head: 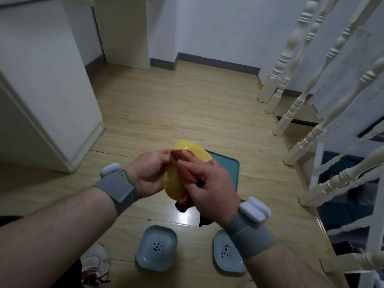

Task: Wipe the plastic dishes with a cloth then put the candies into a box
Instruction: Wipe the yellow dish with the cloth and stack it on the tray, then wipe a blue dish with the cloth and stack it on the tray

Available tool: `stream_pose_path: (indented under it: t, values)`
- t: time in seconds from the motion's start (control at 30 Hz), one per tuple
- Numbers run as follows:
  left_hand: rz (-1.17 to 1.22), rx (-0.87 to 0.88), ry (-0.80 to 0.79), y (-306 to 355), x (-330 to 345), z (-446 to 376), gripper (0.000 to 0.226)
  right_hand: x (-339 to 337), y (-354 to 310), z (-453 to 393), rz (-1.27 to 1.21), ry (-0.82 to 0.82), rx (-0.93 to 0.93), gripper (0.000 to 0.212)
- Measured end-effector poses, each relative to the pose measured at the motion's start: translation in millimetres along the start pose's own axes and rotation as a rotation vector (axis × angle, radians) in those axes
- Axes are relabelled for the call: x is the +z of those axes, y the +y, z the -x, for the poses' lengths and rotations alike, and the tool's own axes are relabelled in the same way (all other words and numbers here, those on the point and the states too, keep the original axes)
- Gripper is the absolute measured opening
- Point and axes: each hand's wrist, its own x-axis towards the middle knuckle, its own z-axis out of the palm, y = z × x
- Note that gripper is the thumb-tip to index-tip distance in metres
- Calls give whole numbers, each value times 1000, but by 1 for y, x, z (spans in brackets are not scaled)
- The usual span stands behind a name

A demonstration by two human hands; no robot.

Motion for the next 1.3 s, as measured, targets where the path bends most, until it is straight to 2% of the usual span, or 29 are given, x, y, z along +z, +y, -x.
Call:
stream_pose_path:
  t: [0.07, 0.17, 0.3, 0.43, 0.53, 0.6, 0.67, 0.73, 0.8, 0.93, 1.07, 1.17, 1.3]
  values:
    - [49, 1, 67, 0, -2, -4, 18, 6, 4, 3, 56, -56, -45, 39]
    - [-28, 28, 117, -7, -5, -10, 19, 6, 13, 4, 77, -50, 13, 39]
    - [-346, 121, 149, -16, -6, -18, 22, 0, 20, 1, 42, -21, 88, 33]
    - [-765, 153, 261, -24, -19, -28, 5, -2, 49, -7, -72, -49, 321, 33]
    - [-1182, 147, 272, -35, -38, -48, 54, 0, 86, -11, -218, -28, 556, 37]
    - [-1398, 186, 277, -47, -49, -74, 45, 4, 111, -15, -242, -4, 657, 37]
    - [-1507, 221, 304, -58, -58, -102, 26, 10, 131, -22, -264, -24, 708, 34]
    - [-1607, 212, 317, -70, -64, -132, 20, 21, 150, -31, -298, -47, 764, 34]
    - [-1693, 190, 277, -81, -72, -168, 28, 34, 176, -43, -328, -41, 804, 36]
    - [-1843, 48, 167, -93, -94, -235, 40, 52, 211, -64, -392, -13, 844, 21]
    - [-2001, -69, 33, -101, -110, -276, 51, 66, 231, -69, -446, -44, 869, 30]
    - [-2142, -151, -48, -119, -124, -310, 51, 77, 250, -68, -472, -48, 869, 30]
    - [-2207, -93, -86, -138, -148, -330, 47, 81, 262, -61, -502, 16, 900, 15]
